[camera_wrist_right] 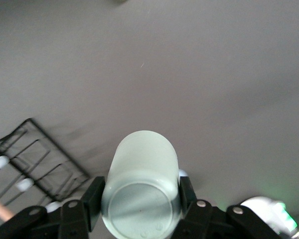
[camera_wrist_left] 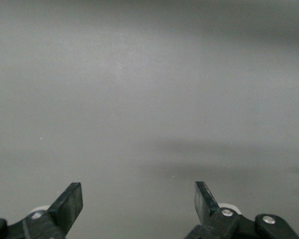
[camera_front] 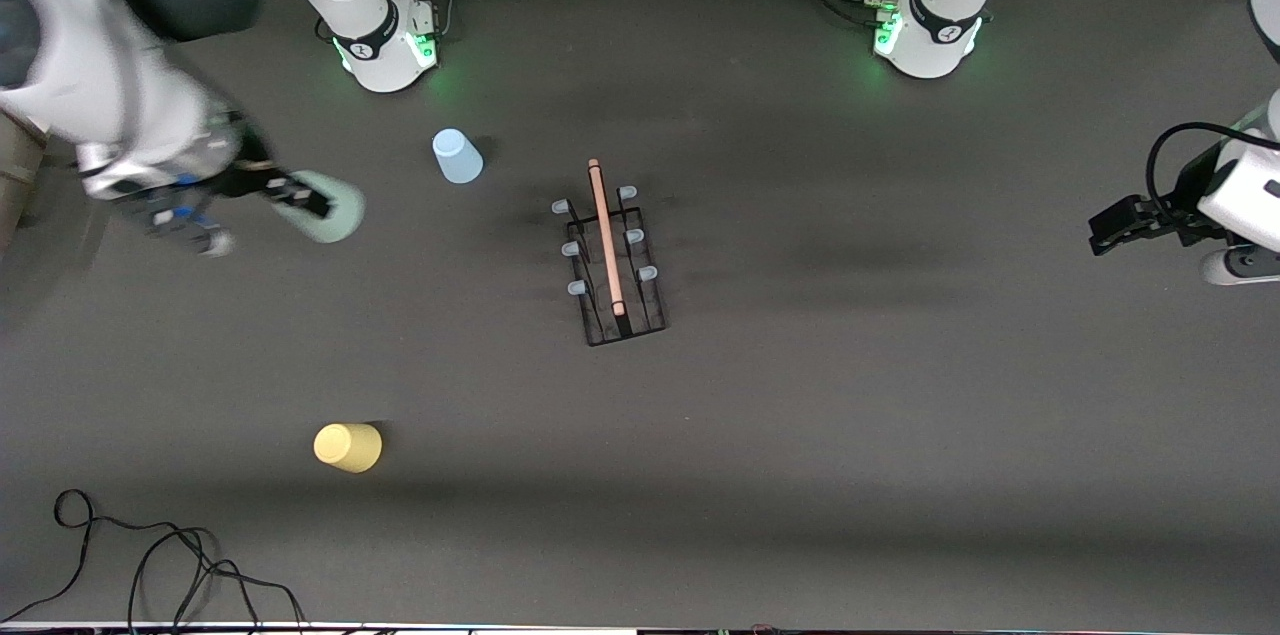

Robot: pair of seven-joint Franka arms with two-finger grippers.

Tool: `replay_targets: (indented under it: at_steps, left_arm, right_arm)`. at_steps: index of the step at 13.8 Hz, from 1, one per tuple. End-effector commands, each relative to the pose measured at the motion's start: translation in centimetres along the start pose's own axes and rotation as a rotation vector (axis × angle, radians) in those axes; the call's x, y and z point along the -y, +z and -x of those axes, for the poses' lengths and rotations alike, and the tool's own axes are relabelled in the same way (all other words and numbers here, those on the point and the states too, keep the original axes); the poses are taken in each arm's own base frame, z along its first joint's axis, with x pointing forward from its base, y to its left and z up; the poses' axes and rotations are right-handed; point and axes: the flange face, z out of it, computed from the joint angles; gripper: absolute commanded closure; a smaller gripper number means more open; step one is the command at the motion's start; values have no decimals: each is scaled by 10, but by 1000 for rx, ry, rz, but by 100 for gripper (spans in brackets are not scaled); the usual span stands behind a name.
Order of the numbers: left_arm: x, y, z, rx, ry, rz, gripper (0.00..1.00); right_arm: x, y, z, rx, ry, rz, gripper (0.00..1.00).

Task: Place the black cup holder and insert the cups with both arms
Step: 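Carry the green cup over the rack and lower it onto a peg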

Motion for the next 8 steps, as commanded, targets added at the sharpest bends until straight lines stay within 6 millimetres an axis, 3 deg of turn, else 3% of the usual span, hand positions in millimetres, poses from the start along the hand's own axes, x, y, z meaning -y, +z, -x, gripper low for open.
replay_targets:
  at_steps: [1, 5, 6, 8]
  left_arm:
    - [-5, -1, -3, 2, 23, 17, 0]
    - [-11, 7, -7, 7, 34, 18, 0]
    - [-12, 8, -8, 5, 36, 19, 0]
    - [-15, 1, -9, -7, 40, 20, 0]
  right_arm:
    - [66, 3, 70, 23, 203, -26, 100]
    - [136, 39, 148, -6, 367, -58, 100]
    - [146, 50, 159, -11, 377, -55, 100]
    - [150, 61, 161, -16, 378, -47, 100]
